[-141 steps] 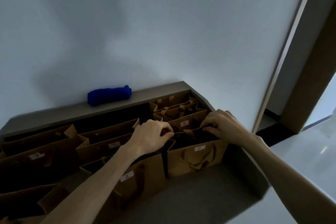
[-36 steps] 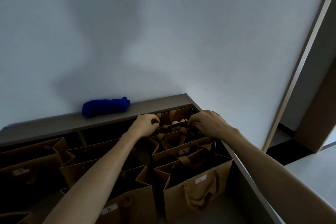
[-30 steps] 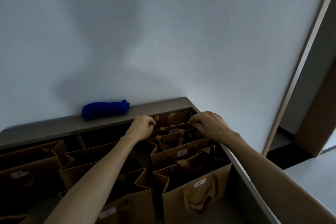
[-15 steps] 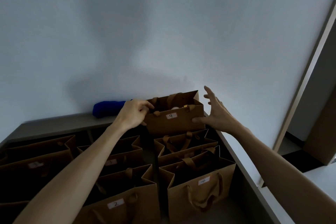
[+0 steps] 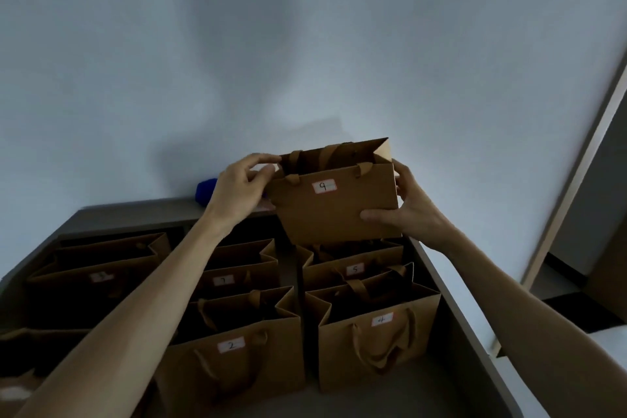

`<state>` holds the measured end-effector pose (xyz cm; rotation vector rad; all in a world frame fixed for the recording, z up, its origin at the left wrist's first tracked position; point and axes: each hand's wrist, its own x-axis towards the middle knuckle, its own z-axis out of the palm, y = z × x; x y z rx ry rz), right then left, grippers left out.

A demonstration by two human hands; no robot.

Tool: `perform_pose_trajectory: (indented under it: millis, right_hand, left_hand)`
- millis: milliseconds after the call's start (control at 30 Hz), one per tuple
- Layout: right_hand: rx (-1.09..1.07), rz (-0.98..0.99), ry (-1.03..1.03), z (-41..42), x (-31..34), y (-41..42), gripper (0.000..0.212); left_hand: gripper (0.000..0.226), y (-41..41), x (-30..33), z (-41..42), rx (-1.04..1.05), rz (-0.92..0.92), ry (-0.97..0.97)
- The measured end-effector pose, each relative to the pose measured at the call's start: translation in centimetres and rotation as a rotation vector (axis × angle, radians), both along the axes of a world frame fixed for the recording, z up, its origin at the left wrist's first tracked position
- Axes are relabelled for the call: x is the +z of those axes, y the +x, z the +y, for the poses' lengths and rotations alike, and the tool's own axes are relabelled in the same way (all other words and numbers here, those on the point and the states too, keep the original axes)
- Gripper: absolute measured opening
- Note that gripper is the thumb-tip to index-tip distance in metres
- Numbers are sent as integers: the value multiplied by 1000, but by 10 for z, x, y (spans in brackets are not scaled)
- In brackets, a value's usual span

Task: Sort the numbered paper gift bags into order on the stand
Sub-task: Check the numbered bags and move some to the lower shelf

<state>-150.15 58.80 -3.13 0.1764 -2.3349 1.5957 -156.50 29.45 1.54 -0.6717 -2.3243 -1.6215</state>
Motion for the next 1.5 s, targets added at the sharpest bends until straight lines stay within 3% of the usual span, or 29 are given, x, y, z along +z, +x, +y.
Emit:
perform_pose_trajectory:
  millis: [167, 367, 467, 567, 800, 1100, 1333, 1500]
  right_hand:
    - [40, -32, -256, -19, 1, 16, 97]
    - [109, -40, -491, -46, 5, 51, 89]
    - [156, -34, -520, -63, 11, 74, 85]
    - [177, -18, -517, -81, 13, 97, 79]
    - [221, -61, -500, -135, -6, 174, 71]
    - [232, -152, -515, -174, -34, 263, 71]
    - [233, -227, -318, -181, -50, 296, 107]
    - [281, -282, -316, -182, -73, 316, 105]
  left_hand:
    - [36, 21, -7, -13, 46, -80, 276]
    - [73, 53, -16, -31, -74, -119, 214]
    - [100, 77, -19, -43, -154, -171, 242]
    - [110, 104, -21, -56, -184, -193, 276]
    - [108, 179, -45, -106, -288, -301, 385]
    - [103, 268, -80, -145, -217, -320, 413]
    - [101, 316, -105, -160, -151, -356, 443]
    - [103, 346, -127, -163, -95, -409, 439]
